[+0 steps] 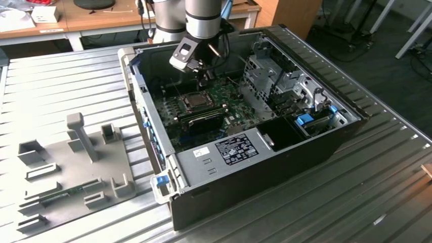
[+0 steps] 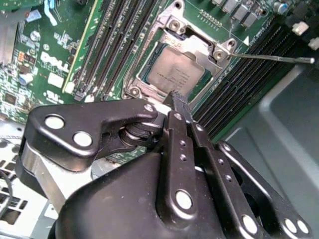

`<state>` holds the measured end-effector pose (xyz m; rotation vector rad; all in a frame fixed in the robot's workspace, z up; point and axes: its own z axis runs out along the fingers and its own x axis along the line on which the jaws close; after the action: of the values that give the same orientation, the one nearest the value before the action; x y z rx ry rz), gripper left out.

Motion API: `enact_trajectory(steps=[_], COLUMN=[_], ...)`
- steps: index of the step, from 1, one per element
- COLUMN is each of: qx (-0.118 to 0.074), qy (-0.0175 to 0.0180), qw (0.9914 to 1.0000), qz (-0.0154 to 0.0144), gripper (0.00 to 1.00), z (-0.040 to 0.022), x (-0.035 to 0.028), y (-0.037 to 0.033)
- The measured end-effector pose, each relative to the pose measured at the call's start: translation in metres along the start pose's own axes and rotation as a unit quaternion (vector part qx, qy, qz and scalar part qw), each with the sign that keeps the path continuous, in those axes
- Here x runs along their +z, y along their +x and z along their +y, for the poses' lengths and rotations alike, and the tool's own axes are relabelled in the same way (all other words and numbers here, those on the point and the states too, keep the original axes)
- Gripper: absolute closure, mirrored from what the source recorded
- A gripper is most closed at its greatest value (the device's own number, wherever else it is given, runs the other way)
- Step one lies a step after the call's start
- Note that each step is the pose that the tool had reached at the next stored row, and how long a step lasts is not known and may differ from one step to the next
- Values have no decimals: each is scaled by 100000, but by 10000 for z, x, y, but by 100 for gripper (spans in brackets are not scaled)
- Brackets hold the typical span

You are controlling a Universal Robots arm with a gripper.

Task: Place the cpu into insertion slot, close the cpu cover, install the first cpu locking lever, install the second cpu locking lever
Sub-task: 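Close the cpu cover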

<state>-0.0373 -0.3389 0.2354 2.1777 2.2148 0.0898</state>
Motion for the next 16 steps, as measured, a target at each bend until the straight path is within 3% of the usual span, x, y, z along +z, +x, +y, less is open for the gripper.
enact_trajectory(steps=[4, 8, 12, 16], qx=[-2863, -5774, -8532, -11366], qy=[46, 94, 139, 190], qw=[99959, 99832, 99634, 99349], qz=[188, 378, 549, 683], gripper=[90, 90, 90, 90], z=[-1, -3, -6, -10], x=[1, 3, 3, 3], y=[0, 0, 0, 0])
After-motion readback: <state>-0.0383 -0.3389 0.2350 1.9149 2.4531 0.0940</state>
